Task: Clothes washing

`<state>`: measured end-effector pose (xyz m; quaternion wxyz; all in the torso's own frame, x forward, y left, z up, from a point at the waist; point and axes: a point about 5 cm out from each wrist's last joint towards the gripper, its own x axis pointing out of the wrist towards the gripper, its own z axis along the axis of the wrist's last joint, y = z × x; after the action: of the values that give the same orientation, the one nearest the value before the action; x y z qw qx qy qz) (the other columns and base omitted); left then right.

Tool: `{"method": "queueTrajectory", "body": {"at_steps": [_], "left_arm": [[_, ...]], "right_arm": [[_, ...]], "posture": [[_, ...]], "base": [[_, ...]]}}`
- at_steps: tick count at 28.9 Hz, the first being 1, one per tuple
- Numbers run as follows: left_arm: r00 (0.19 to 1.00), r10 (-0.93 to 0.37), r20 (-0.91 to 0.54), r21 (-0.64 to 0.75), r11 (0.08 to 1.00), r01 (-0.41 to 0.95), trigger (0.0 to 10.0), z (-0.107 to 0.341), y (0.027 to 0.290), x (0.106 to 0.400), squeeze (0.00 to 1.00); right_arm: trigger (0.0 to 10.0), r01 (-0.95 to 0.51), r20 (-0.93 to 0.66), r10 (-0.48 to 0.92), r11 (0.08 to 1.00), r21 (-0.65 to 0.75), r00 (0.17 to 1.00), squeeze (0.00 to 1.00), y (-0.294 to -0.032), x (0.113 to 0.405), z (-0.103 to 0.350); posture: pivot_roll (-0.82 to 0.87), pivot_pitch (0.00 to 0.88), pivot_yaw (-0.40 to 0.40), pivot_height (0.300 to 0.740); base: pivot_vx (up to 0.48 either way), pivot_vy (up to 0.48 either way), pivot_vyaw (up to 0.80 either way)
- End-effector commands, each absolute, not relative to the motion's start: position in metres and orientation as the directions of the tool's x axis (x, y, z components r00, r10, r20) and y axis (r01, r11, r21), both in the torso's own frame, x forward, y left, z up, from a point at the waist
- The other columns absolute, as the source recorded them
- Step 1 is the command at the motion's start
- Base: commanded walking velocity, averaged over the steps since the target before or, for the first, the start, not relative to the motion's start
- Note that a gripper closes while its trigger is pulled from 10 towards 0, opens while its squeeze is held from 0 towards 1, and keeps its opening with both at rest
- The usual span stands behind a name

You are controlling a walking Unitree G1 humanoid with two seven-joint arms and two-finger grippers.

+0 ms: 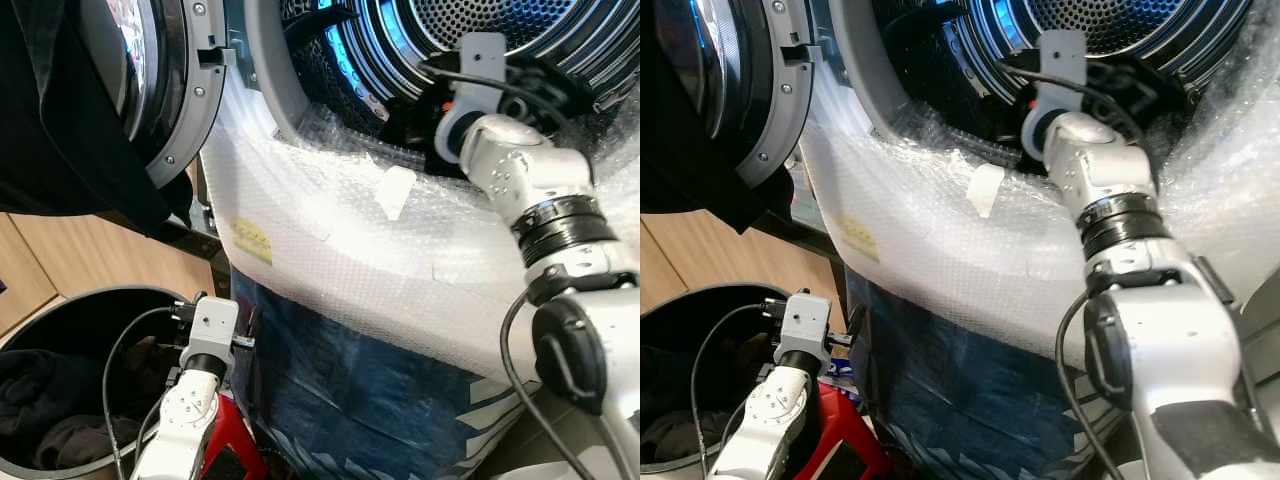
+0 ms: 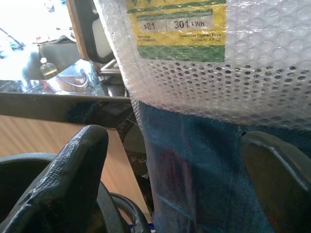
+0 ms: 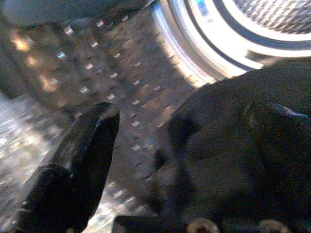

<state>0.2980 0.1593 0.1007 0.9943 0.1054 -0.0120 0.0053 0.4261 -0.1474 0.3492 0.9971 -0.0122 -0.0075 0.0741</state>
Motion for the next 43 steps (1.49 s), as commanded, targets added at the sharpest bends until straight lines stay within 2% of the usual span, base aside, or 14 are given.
{"method": "queueTrajectory", "body": {"at_steps": [1, 8, 17, 20, 21, 23, 24, 26, 27, 28, 32, 35, 40, 43], "left_arm": [[0.999, 0.026, 0.038, 0.194, 0.98, -0.033, 10.0, 0.105, 0.16, 0.299, 0.0], [0.998, 0.043, 0.045, 0.197, 0.979, -0.051, 10.0, 0.108, 0.162, 0.301, 0.0], [0.997, 0.054, 0.054, 0.198, 0.978, -0.064, 10.0, 0.112, 0.162, 0.3, 0.0], [0.997, 0.059, 0.043, 0.192, 0.979, -0.066, 10.0, 0.108, 0.161, 0.298, 0.0], [0.997, 0.059, 0.043, 0.192, 0.979, -0.066, 10.0, 0.108, 0.161, 0.298, 0.0], [0.997, 0.055, 0.045, 0.189, 0.98, -0.063, 10.0, 0.11, 0.159, 0.3, 0.0], [0.997, 0.055, 0.045, 0.189, 0.98, -0.063, 10.0, 0.11, 0.159, 0.3, 0.0], [0.997, 0.052, 0.05, 0.19, 0.98, -0.061, 10.0, 0.112, 0.161, 0.301, 0.0], [0.997, 0.052, 0.05, 0.19, 0.98, -0.061, 10.0, 0.112, 0.161, 0.301, 0.0], [0.998, 0.047, 0.04, 0.198, 0.979, -0.054, 10.0, 0.111, 0.164, 0.302, 0.0], [0.999, 0.027, 0.046, 0.21, 0.977, -0.036, 10.0, 0.115, 0.162, 0.305, 0.0], [0.998, 0.02, 0.062, 0.208, 0.978, -0.033, 10.0, 0.12, 0.163, 0.308, 0.0], [0.997, 0.04, 0.066, 0.202, 0.978, -0.052, 10.0, 0.123, 0.17, 0.308, 0.0], [0.996, 0.045, 0.075, 0.213, 0.975, -0.06, 10.0, 0.126, 0.176, 0.308, 0.0]], "right_arm": [[10.0, -0.064, 0.047, 0.069, 0.994, -0.094, 0.997, 0.0, -0.157, 0.426, 0.36], [10.0, -0.036, 0.109, 0.043, 0.997, -0.067, 0.993, 0.0, -0.147, 0.425, 0.374], [10.0, -0.38, 0.203, 0.386, 0.922, -0.068, 0.9, 0.0, -0.104, 0.419, 0.384], [10.0, -0.606, 0.332, 0.585, 0.794, -0.047, 0.74, 0.0, -0.09, 0.405, 0.398], [10.0, -0.606, 0.332, 0.585, 0.794, -0.047, 0.74, 0.0, -0.09, 0.405, 0.398], [10.0, -0.718, 0.437, 0.671, 0.692, -0.076, 0.6, 0.0, -0.088, 0.388, 0.414], [10.0, -0.718, 0.437, 0.671, 0.692, -0.076, 0.6, 0.0, -0.088, 0.388, 0.414], [10.0, -0.783, 0.53, 0.697, 0.615, -0.096, 0.483, 0.0, -0.092, 0.367, 0.426], [10.0, -0.783, 0.53, 0.697, 0.615, -0.096, 0.483, 0.0, -0.092, 0.367, 0.426], [10.0, -0.811, 0.535, 0.754, 0.551, -0.198, 0.382, 0.0, -0.092, 0.347, 0.418], [10.0, -0.83, 0.52, 0.789, 0.503, -0.242, 0.327, 0.0, -0.093, 0.332, 0.399], [10.0, -0.899, 0.507, 0.845, 0.343, -0.272, 0.169, 0.0, -0.096, 0.301, 0.366], [10.0, -0.937, 0.287, 0.951, 0.2, -0.286, 0.115, 0.0, -0.081, 0.27, 0.309], [10.0, -0.97, 0.201, 0.966, 0.192, -0.149, 0.161, 0.0, -0.074, 0.259, 0.27]], "posture": [[0.01, 0.0, -0.093, 0.74], [0.03, 0.0, -0.098, 0.74], [0.01, 0.0, -0.106, 0.74], [-0.01, 0.0, -0.105, 0.74], [-0.01, 0.0, -0.105, 0.74], [-0.01, 0.0, -0.1, 0.74], [-0.01, 0.0, -0.1, 0.74], [-0.03, 0.0, -0.084, 0.74], [-0.03, 0.0, -0.084, 0.74], [-0.04, 0.0, -0.072, 0.74], [-0.04, 0.0, -0.061, 0.74], [-0.03, 0.0, -0.051, 0.74], [-0.03, 0.0, -0.035, 0.74], [-0.04, 0.002, -0.016, 0.74]], "base": [[0.0, 0.0, 0.0], [0.0, 0.0, 0.0], [0.0, 0.0, 0.0], [0.0, 0.0, 0.0], [0.0, 0.0, 0.0], [0.0, 0.0, 0.0], [0.0, 0.0, 0.0], [0.0, 0.0, 0.0], [0.0, 0.0, 0.0], [0.0, 0.0, 0.0], [0.0, 0.0, 0.0], [0.0, 0.0, 0.0], [0.0, 0.0, 0.0], [0.0, 0.0, 0.0]]}}
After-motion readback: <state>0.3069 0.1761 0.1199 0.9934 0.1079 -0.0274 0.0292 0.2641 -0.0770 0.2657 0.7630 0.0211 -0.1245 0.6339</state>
